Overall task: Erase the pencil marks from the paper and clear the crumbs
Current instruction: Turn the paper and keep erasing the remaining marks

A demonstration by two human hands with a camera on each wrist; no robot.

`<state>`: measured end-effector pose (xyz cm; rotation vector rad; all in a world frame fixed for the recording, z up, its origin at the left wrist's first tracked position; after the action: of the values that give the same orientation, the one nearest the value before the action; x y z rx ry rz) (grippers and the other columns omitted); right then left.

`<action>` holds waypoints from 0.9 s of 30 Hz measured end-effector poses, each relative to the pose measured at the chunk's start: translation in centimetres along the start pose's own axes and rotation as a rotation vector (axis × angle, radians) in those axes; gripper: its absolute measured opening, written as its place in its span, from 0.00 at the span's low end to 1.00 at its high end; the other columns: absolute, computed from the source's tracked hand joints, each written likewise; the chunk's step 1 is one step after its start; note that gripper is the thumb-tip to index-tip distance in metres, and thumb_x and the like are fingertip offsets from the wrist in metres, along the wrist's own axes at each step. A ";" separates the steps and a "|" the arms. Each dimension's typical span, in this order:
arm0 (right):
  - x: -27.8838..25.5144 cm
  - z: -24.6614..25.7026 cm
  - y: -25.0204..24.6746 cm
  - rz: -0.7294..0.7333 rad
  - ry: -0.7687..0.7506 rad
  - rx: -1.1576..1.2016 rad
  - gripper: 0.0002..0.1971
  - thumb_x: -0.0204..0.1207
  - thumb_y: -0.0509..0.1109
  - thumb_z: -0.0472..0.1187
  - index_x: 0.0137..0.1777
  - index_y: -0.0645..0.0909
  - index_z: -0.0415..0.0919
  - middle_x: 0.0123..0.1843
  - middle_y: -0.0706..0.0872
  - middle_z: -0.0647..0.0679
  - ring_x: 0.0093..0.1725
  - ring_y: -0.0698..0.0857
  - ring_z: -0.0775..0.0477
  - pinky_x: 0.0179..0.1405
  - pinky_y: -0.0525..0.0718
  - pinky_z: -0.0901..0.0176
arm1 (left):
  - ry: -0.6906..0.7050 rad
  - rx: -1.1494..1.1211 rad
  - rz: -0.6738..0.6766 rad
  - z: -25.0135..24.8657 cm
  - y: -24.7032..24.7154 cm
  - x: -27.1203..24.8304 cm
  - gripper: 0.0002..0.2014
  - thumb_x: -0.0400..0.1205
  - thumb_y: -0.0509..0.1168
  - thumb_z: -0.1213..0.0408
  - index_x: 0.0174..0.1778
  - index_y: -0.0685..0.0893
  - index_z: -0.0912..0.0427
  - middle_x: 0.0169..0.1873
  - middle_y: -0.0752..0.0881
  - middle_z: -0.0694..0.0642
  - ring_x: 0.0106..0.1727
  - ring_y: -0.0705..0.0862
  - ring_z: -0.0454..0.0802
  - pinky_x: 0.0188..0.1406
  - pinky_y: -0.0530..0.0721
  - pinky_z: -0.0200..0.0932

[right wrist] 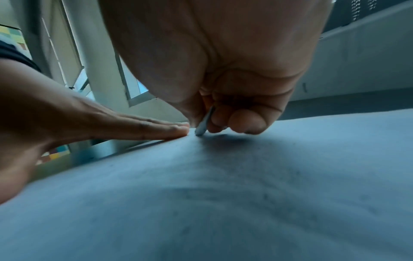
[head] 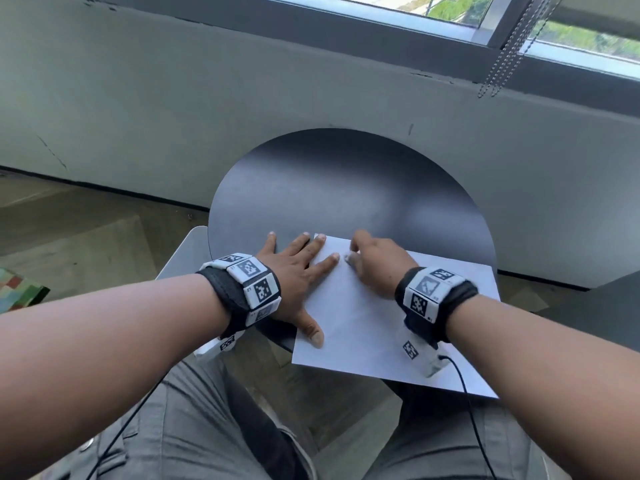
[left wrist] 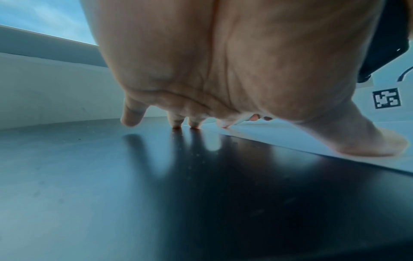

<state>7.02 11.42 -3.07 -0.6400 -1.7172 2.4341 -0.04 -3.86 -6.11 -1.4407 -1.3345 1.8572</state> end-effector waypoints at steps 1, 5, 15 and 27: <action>-0.5 0.3 0.1 0.007 -0.044 0.000 0.11 0.85 0.57 0.49 0.57 0.71 0.42 0.56 0.84 0.38 0.53 0.81 0.35 0.50 0.80 0.48 | 0.000 0.002 -0.001 0.0 -0.1 0.0 0.73 0.55 0.60 0.11 0.86 0.29 0.42 0.87 0.29 0.54 0.88 0.31 0.56 0.80 0.45 0.81; -3.9 2.2 2.2 0.136 -0.327 0.007 0.08 0.85 0.58 0.50 0.57 0.70 0.48 0.57 0.84 0.45 0.53 0.81 0.39 0.48 0.77 0.49 | 0.016 -0.009 0.014 -0.1 -0.2 0.0 0.71 0.56 0.63 0.13 0.85 0.28 0.37 0.87 0.28 0.55 0.88 0.31 0.58 0.79 0.47 0.82; -5.0 2.3 2.9 0.095 -0.315 -0.006 0.08 0.85 0.56 0.49 0.55 0.71 0.47 0.54 0.83 0.44 0.52 0.80 0.37 0.49 0.79 0.46 | -0.003 0.008 0.040 -0.3 -0.4 0.2 0.72 0.55 0.64 0.13 0.85 0.28 0.38 0.87 0.27 0.56 0.88 0.31 0.59 0.78 0.49 0.83; -3.0 1.2 1.4 -0.022 -0.122 0.041 0.09 0.85 0.58 0.50 0.57 0.70 0.46 0.56 0.84 0.44 0.54 0.80 0.38 0.48 0.77 0.49 | 0.005 0.037 -0.023 -0.3 0.0 -0.7 0.70 0.58 0.58 0.11 0.88 0.33 0.42 0.89 0.34 0.52 0.89 0.35 0.58 0.80 0.50 0.77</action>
<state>9.54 8.92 -3.20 -0.4746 -1.7025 2.5346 0.54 -4.30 -5.77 -1.4048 -1.3023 1.8520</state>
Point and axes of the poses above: each hand's wrist, its own x-axis towards the middle knuckle, its own y-axis out of the palm, z = x × y, the point moved 4 cm from there along x, towards the middle knuckle
